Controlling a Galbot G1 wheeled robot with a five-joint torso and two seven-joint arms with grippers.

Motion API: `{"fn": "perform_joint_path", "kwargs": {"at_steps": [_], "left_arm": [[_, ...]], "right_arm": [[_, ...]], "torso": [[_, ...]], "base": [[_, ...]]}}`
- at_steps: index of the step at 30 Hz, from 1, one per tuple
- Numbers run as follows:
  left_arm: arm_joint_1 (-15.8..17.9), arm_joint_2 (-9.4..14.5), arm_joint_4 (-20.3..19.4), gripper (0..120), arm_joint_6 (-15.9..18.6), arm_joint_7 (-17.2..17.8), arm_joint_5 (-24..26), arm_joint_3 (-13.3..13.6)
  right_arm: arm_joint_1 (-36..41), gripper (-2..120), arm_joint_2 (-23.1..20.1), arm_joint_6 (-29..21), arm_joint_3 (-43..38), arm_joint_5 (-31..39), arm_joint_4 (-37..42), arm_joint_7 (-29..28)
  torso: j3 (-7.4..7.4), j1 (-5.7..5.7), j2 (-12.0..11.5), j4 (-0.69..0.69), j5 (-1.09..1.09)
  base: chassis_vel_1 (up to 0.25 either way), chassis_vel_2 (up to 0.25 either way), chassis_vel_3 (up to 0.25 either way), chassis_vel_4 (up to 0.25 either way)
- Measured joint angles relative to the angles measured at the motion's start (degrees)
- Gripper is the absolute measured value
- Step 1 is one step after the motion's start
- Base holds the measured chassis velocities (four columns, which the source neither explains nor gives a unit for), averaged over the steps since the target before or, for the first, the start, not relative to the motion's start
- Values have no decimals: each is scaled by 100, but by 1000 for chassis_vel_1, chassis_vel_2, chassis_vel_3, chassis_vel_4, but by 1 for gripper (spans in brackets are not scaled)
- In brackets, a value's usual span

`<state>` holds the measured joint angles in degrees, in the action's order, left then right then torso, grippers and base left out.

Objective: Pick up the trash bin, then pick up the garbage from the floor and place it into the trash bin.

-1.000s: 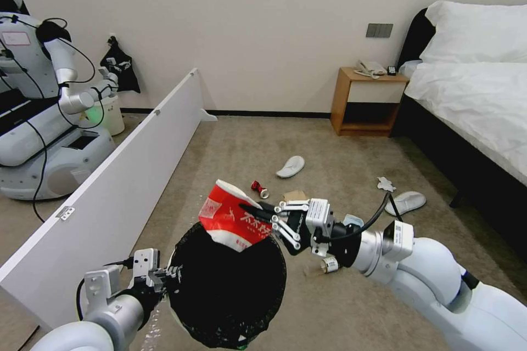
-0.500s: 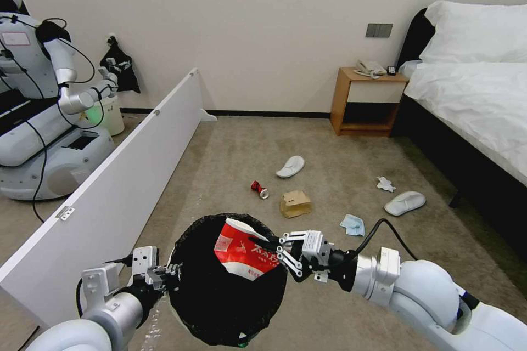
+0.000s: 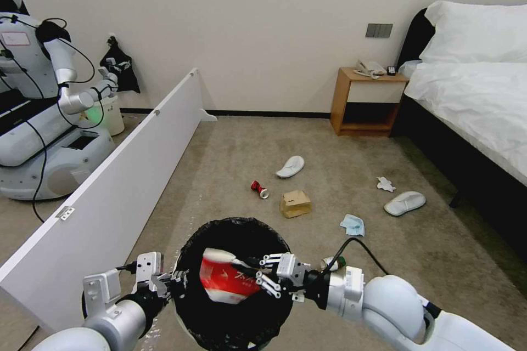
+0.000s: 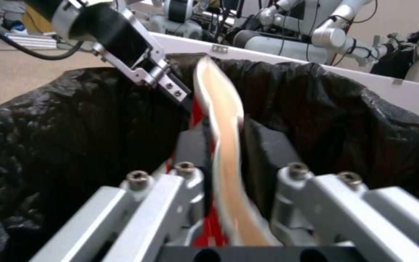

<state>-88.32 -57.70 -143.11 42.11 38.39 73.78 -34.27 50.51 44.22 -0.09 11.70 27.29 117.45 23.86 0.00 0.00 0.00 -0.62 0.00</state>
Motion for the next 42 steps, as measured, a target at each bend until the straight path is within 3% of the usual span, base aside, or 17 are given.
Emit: {"fn": "perform_joint_path", "kwargs": {"at_steps": [2, 6, 15, 20, 26, 32, 33, 34, 38, 42], "left_arm": [[-32, 5, -1, 2, -4, 35, 96, -16], [-47, 3, -19, 2, 5, 26, 184, 12], [-23, 13, -22, 2, 3, 72, 338, -104], [-19, 12, -22, 2, 2, 82, 353, -165], [-26, -12, -16, 2, 2, 82, 354, -281], [-16, -88, 17, 2, 3, 101, 451, -680], [-16, -88, 17, 2, 3, 101, 451, -680], [-14, -113, 33, 2, 2, 98, 507, -883], [-45, -137, 40, 2, 2, 97, 729, -1341], [-65, -135, 43, 2, 2, 97, 730, -1421]], "right_arm": [[-111, 39, 78, -3, 88, 3, -46, -37], [-225, 47, 143, -3, 180, 14, -54, -49], [-386, 85, 134, 141, 259, 35, -15, -122], [-353, 99, 93, 215, 127, 69, 40, -134], [-107, 100, -14, 284, -418, 241, 269, -136], [889, 100, -496, 250, -2192, 599, 726, -216], [889, 100, -496, 250, -2192, 599, 726, -216], [1249, 100, -562, 230, -2710, 643, 821, -282], [2204, 100, -387, 112, -3987, 709, 1021, -590], [2679, 100, -106, -36, -4491, 691, 1121, -828]], "torso": [[0, 0, 0, 0, 0], [0, 0, 0, -1, -1], [0, 0, 0, -1, 0], [0, 0, 0, 0, 0], [0, 0, 0, 1, 0], [0, 0, 0, -1, 0], [0, 0, 0, -1, 0], [0, 0, 1, -3, 0], [0, 0, 1, 0, 1], [0, 0, 1, 0, 2]], "base": [[0, 0, 0, 0], [0, 0, 0, 0], [0, 0, 0, 0], [0, 0, 0, 0], [0, 0, 0, 0], [0, 0, 0, 0], [0, 0, 0, 0], [0, 0, 0, 0], [0, 0, 0, 0], [0, 0, 0, 0]]}}
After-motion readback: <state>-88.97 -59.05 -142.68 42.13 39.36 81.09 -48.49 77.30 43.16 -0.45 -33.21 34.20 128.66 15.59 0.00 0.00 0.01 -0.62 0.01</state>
